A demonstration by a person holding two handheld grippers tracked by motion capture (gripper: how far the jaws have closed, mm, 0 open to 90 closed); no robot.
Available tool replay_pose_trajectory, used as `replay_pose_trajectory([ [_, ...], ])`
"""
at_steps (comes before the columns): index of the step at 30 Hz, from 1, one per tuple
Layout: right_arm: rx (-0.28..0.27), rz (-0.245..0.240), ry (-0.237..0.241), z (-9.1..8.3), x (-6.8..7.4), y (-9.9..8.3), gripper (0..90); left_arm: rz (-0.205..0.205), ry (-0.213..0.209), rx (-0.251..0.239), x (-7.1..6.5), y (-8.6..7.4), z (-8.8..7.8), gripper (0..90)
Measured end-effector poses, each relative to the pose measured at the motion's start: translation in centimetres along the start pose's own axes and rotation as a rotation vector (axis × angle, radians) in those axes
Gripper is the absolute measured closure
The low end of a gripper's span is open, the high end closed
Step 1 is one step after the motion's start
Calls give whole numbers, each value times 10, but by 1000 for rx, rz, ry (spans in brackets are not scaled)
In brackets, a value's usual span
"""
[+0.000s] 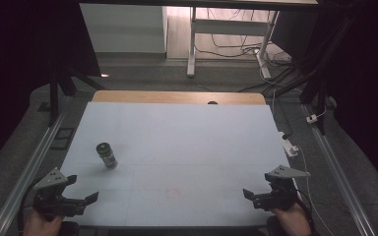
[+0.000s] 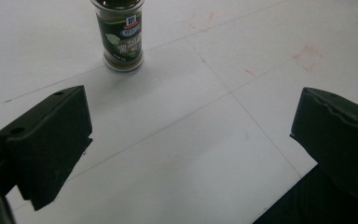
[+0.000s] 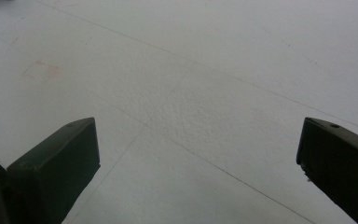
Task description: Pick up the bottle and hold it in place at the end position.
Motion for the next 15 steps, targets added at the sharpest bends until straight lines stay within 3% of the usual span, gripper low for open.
replay_pose_trajectory([
  [7,4,-2,-1,0,0,0,0,22,1,-7,0,5,2,0],
  [15,12,-7,4,1,0,0,0,58,-41,-27,-2,12,7,0],
])
Point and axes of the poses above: each handheld gripper's, and its own axes: z roughly forward along the jaws, y roughly out of its top, x roughly to its left, the point moved 5 cm from there along z, roughly forward along the jaws, and after that the axes turned 15 degrees about x, right-handed, at the moved point
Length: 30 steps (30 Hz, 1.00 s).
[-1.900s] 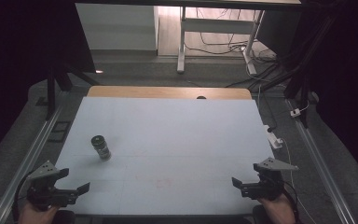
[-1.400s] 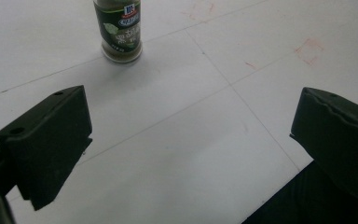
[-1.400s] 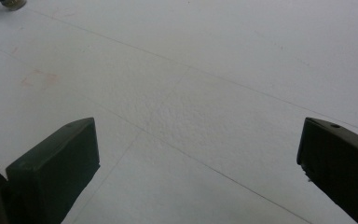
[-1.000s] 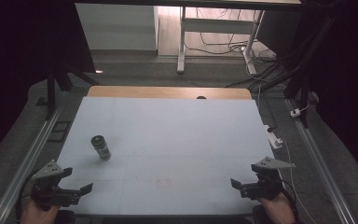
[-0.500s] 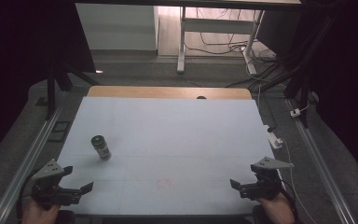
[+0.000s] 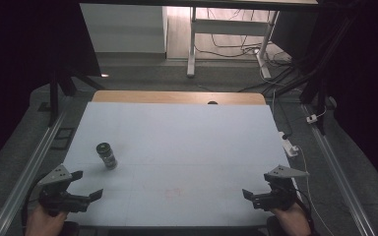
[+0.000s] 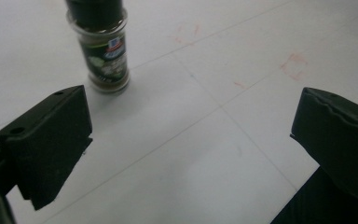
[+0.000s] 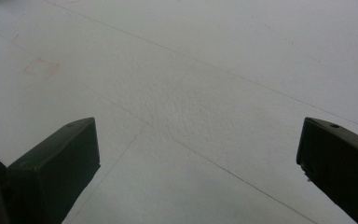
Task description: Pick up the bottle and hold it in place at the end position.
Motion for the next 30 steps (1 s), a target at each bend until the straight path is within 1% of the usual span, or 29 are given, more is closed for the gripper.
replay_pose_trajectory([
  [2,0,0,0,0,0,0,0,11,-11,-8,-1,2,1,2],
  [4,0,0,0,0,0,0,0,22,-8,-11,-1,4,3,4],
  [6,2,0,0,0,0,0,0,22,-3,-12,1,6,4,3],
  [9,5,-3,1,0,0,0,0,18,-7,-26,3,9,6,8],
  [12,8,-7,3,1,1,0,0,9,6,-26,5,11,9,8],
  [15,14,-10,4,1,1,0,0,8,25,-19,8,14,13,7],
  [17,17,-12,5,2,2,0,0,11,42,-19,10,16,16,0],
  [19,21,-14,2,2,2,0,0,13,68,-23,13,19,17,0],
  [23,22,-19,3,2,2,0,0,1,81,-13,19,24,23,0],
  [26,25,-21,2,2,2,0,0,-10,79,10,23,27,30,0],
  [30,28,-22,1,3,2,0,0,-37,69,8,29,32,33,0],
])
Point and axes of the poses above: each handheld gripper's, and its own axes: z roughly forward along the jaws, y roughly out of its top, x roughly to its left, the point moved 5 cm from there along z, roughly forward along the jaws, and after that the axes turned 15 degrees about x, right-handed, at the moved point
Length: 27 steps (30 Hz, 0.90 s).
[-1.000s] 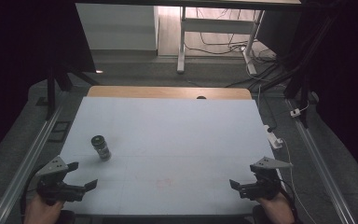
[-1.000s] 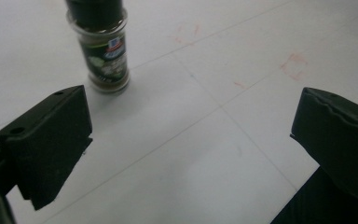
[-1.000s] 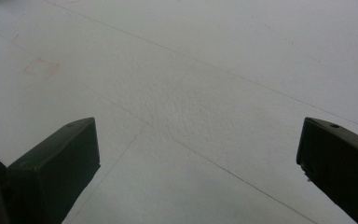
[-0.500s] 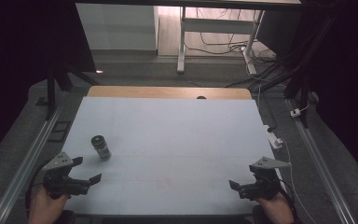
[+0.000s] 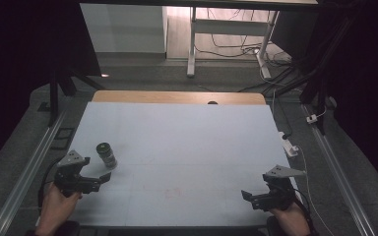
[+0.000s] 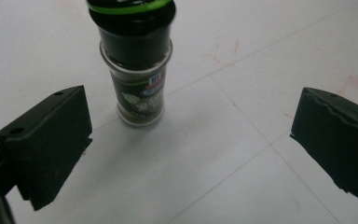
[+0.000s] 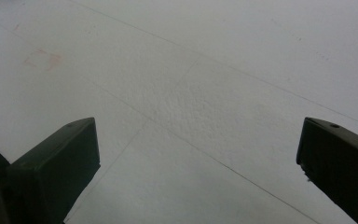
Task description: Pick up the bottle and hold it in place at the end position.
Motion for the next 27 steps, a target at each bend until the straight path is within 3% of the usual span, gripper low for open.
replay_pose_trajectory([
  [6,2,-2,1,0,0,0,0,-26,-1,19,9,7,10,0],
  [11,4,-4,0,0,0,0,0,-33,31,30,17,12,17,0],
  [17,3,-7,0,1,1,0,0,-15,54,50,24,17,26,0],
  [27,5,-9,-2,1,1,0,0,5,37,85,37,22,44,0],
])
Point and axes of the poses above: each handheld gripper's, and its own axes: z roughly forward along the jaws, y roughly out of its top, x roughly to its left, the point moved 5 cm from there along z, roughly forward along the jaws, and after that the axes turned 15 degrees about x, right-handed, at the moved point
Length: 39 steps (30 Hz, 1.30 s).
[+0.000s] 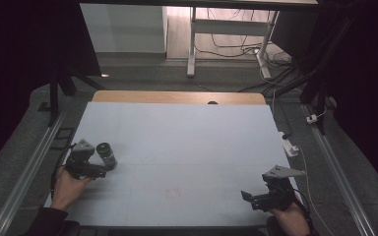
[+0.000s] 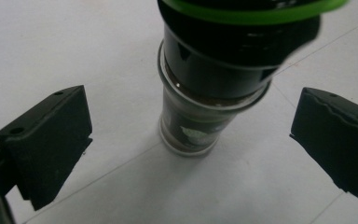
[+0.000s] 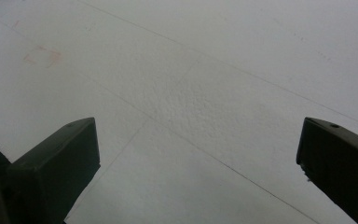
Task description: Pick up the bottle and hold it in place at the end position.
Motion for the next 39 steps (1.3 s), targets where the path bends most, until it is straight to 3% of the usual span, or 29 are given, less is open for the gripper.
replay_pose_trajectory([
  [4,1,-2,0,0,0,0,0,28,-14,5,2,2,5,2],
  [9,1,-3,1,0,1,0,0,49,-12,17,3,2,8,67],
  [10,2,-4,0,0,1,0,0,53,-8,20,3,3,8,161],
  [11,2,-4,0,0,1,0,0,57,-4,21,4,3,8,161],
  [13,2,-5,1,0,1,0,0,67,-5,23,4,3,8,286],
  [17,2,-7,0,0,1,0,0,91,-35,28,2,3,10,396],
  [22,3,-7,0,0,1,0,0,109,-24,33,1,4,10,521],
  [34,3,-8,-1,0,1,0,0,118,-1,40,0,4,9,535],
  [39,3,-7,0,0,1,0,0,114,-17,19,-1,7,5,536],
])
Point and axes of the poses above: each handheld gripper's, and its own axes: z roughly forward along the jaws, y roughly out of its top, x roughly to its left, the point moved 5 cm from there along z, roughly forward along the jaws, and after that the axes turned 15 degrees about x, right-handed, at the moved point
